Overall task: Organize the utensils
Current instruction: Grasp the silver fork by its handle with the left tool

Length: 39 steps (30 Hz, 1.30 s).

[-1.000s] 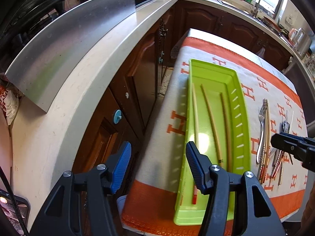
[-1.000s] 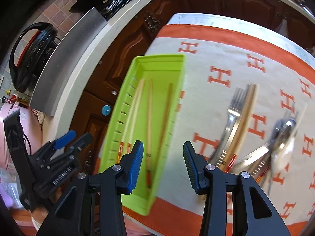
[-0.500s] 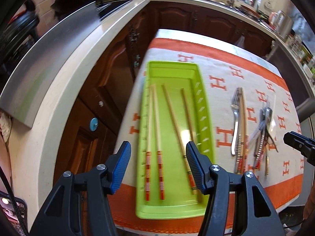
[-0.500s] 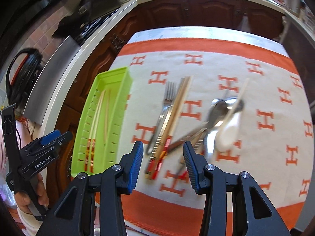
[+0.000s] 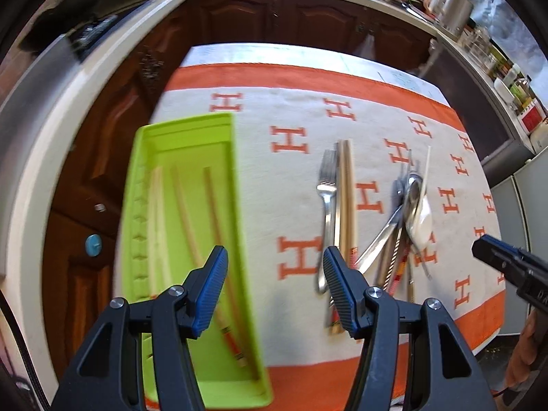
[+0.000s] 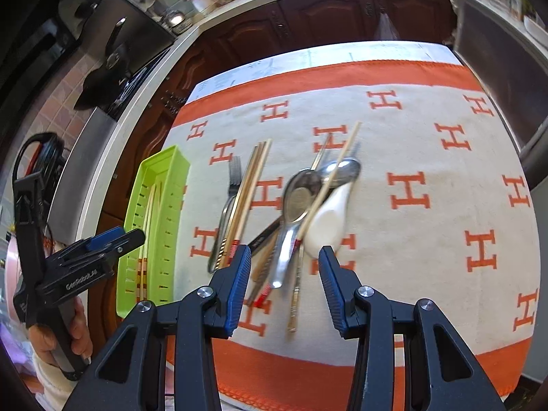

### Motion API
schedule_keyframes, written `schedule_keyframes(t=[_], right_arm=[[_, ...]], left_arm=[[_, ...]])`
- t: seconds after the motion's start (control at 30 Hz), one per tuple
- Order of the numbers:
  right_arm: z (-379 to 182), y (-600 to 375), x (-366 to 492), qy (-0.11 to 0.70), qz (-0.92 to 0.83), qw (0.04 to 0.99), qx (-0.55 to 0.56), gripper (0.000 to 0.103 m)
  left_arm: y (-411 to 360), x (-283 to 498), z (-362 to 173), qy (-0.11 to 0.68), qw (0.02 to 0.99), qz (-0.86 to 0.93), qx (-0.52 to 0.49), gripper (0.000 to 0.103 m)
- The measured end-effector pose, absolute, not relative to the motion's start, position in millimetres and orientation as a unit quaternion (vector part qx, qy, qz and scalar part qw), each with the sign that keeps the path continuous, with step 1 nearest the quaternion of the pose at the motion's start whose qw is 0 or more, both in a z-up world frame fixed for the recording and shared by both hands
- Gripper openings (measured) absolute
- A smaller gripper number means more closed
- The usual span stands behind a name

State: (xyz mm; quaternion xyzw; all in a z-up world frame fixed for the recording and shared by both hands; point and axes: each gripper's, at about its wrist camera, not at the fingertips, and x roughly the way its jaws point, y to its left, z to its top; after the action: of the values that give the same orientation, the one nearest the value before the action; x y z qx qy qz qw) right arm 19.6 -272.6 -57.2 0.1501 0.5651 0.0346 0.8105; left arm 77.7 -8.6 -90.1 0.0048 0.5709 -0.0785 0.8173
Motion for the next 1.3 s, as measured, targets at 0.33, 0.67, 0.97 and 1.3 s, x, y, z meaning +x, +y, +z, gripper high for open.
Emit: schedule_keyframes(t=[0.33, 0.67, 0.97, 1.3], right_arm=[[-83, -322, 24, 0.57, 0.02, 0.799, 0.192, 0.043], [-108, -341, 33, 0.58, 0.018, 0.786, 0.211, 0.043], [-121, -339, 37, 0.585, 0.024, 0.782, 0.214, 0.043], [-128, -318, 40, 0.597, 0.043, 0.776, 0.2, 0.043]], left_arm=[[-52, 133, -138, 0.628, 0.77, -0.107, -0.021, 0.022], [-68, 159, -179, 0.664, 0.741, -0.093, -0.021, 0.014], [-90, 156, -185, 0.645, 0.759, -0.071, 0.05, 0.013], [-94, 142, -185, 0.615, 0.783, -0.081, 0.033, 0.002]])
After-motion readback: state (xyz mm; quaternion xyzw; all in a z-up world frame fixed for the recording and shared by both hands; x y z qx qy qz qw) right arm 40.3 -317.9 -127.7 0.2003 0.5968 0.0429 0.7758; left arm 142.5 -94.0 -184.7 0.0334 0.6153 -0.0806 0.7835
